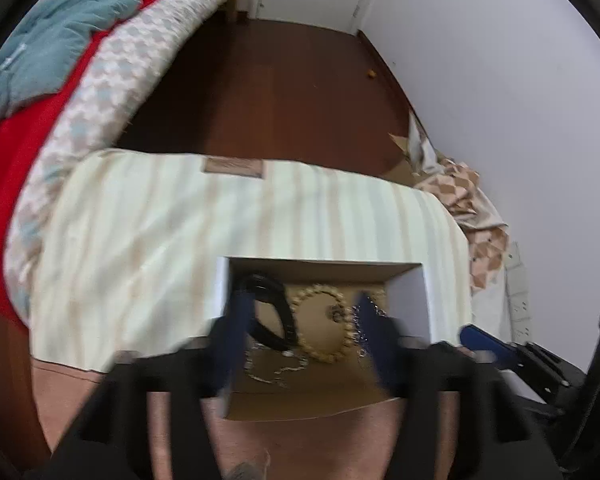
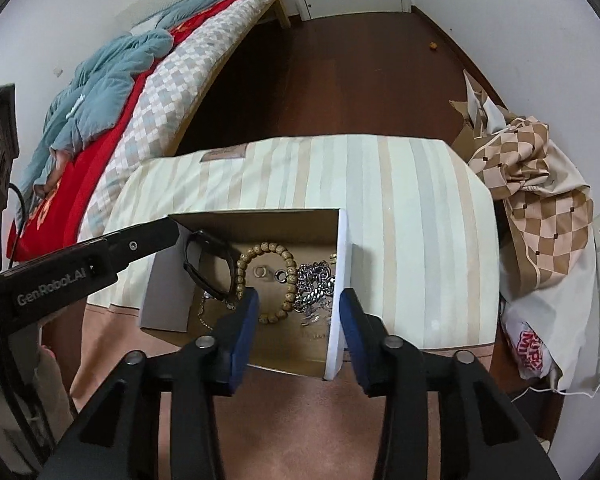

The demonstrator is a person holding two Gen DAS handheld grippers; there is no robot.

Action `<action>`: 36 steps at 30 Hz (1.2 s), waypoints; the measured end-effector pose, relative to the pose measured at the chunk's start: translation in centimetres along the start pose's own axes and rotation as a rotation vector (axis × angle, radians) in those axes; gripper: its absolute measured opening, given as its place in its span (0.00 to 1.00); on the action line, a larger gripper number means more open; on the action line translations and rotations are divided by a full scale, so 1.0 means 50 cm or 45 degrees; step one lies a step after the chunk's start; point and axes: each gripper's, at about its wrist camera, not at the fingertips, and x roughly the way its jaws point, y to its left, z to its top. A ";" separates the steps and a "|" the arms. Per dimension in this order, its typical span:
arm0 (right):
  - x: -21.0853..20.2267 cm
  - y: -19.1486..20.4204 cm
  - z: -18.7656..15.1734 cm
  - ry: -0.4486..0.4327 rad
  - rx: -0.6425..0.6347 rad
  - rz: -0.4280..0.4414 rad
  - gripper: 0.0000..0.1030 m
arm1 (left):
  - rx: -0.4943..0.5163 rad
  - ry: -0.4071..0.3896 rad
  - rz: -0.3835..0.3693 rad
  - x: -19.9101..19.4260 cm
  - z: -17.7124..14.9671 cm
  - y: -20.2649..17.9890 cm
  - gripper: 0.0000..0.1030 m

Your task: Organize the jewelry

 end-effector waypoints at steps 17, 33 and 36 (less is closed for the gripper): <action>-0.113 0.044 -0.085 -0.112 -0.039 -0.331 0.99 | 0.062 -0.169 0.311 -0.133 -0.131 0.028 0.99; -0.418 0.141 -0.202 -0.380 -0.040 -0.372 1.00 | 0.075 -0.374 0.316 -0.392 -0.237 -0.021 0.99; -0.476 0.158 -0.217 -0.434 -0.053 -0.371 1.00 | 0.076 -0.420 0.309 -0.441 -0.247 -0.027 0.99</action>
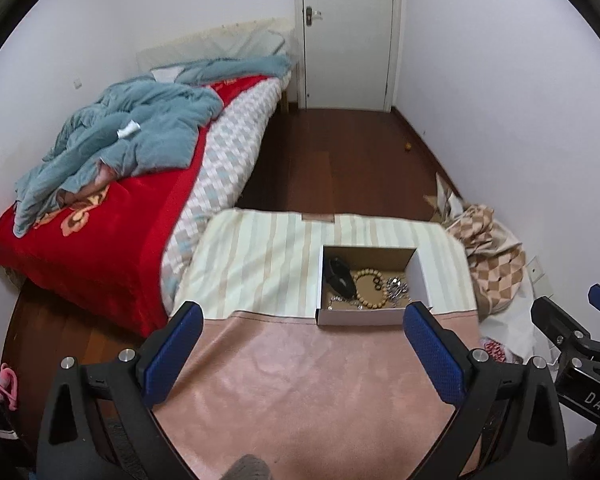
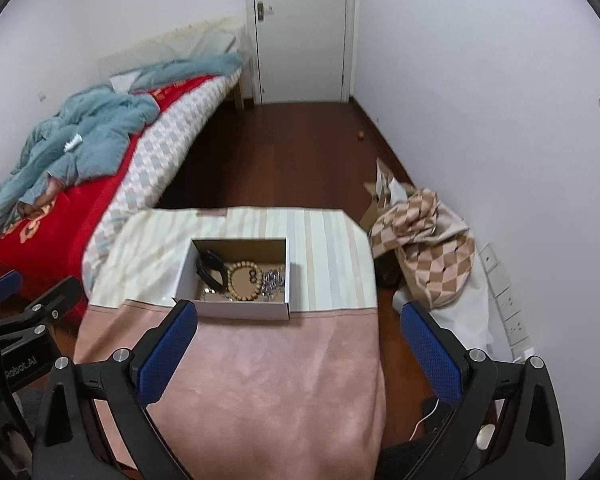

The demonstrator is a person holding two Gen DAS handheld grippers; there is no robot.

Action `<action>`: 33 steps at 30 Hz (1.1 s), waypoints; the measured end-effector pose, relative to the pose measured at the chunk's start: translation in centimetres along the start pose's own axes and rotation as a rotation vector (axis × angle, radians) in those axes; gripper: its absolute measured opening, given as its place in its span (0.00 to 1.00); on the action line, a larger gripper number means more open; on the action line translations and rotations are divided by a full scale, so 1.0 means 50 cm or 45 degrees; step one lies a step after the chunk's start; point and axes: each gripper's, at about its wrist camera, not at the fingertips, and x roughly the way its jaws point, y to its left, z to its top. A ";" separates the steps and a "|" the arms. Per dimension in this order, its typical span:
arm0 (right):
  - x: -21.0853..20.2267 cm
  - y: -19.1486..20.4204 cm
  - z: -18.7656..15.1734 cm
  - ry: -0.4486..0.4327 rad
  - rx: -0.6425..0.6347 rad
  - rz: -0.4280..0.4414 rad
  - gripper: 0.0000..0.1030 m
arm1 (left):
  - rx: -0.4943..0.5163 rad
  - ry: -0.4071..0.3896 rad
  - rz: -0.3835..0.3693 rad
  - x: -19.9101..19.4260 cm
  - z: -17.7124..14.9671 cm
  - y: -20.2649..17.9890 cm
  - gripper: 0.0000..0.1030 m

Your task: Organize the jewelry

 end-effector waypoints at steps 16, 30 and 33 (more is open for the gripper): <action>-0.200 -0.006 0.013 -0.162 -0.033 0.012 1.00 | -0.015 -0.062 -0.040 -0.159 -0.009 0.002 0.99; -0.178 -0.014 0.024 -0.110 -0.038 0.002 1.00 | -0.042 -0.028 0.020 -0.143 0.009 -0.009 0.99; -0.156 -0.015 0.034 -0.099 -0.042 -0.011 1.00 | -0.050 0.000 0.038 -0.123 0.015 -0.011 0.99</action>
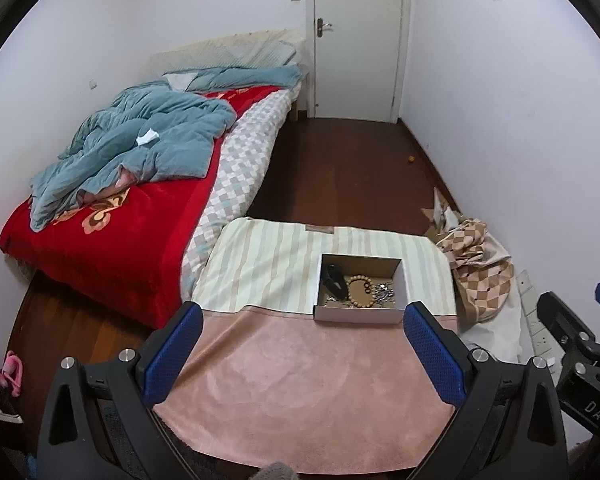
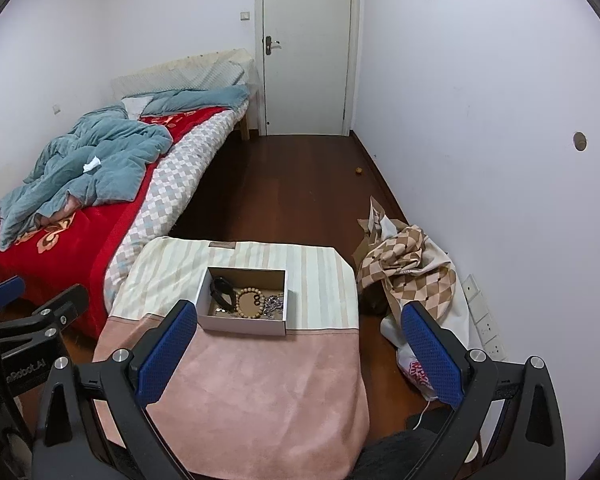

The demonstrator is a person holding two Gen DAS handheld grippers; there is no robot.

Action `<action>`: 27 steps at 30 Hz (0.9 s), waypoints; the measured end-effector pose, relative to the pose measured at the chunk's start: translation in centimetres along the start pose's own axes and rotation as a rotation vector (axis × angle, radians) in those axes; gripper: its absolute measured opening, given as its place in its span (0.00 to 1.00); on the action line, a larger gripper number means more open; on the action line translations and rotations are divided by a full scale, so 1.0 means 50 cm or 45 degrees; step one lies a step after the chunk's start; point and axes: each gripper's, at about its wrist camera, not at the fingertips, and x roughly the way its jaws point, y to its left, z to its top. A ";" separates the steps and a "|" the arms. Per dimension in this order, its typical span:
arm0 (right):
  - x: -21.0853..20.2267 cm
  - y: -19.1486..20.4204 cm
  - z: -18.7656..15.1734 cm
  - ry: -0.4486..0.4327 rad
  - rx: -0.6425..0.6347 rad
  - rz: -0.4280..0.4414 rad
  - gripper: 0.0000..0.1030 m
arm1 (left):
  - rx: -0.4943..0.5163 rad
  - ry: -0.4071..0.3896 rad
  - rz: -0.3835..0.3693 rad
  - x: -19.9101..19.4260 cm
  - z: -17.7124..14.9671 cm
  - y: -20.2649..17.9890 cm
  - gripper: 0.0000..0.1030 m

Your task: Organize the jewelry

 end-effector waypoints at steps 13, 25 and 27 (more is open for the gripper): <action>0.141 -0.015 0.023 0.117 0.043 -0.017 1.00 | 0.025 0.075 0.036 0.088 0.028 -0.022 0.99; 0.175 -0.014 0.046 0.167 0.037 -0.001 1.00 | 0.006 0.129 0.006 0.118 0.053 -0.032 0.99; 0.177 -0.012 0.046 0.170 0.035 -0.001 1.00 | 0.008 0.143 -0.002 0.124 0.053 -0.033 0.99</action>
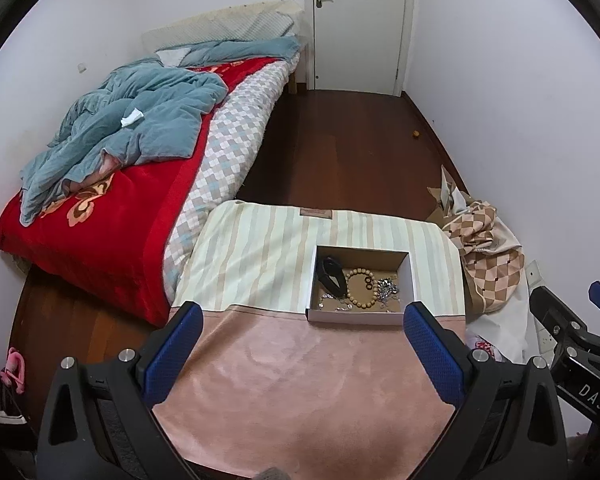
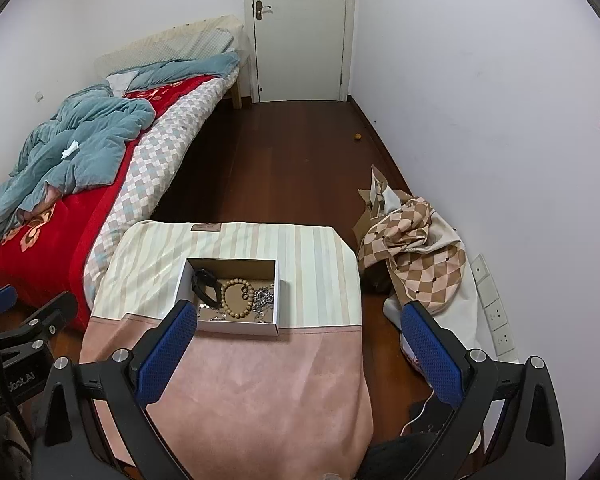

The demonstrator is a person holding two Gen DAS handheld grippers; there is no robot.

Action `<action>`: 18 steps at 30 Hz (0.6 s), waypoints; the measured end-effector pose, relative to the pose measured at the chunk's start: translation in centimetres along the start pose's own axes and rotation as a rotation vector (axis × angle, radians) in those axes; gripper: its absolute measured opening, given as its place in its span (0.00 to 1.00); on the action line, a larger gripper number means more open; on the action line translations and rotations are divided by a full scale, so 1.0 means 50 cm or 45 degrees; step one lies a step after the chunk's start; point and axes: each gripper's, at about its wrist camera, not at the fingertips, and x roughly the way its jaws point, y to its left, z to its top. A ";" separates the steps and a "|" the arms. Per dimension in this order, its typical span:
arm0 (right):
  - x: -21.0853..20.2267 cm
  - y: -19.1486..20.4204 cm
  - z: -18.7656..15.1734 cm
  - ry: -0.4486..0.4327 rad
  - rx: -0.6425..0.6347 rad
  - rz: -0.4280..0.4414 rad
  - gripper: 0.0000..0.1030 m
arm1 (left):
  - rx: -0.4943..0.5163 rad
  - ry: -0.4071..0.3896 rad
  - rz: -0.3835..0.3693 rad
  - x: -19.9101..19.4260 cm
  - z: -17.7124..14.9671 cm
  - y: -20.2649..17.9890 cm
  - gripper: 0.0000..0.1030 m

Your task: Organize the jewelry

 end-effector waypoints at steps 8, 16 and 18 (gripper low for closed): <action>0.005 0.003 0.000 0.011 -0.008 0.000 1.00 | 0.007 0.011 -0.005 0.009 0.002 0.001 0.99; 0.007 0.008 -0.004 0.021 -0.022 -0.002 1.00 | 0.018 0.022 -0.003 0.013 0.000 0.002 0.99; 0.007 0.010 -0.006 0.023 -0.027 0.001 1.00 | 0.015 0.024 -0.007 0.014 0.000 0.003 0.99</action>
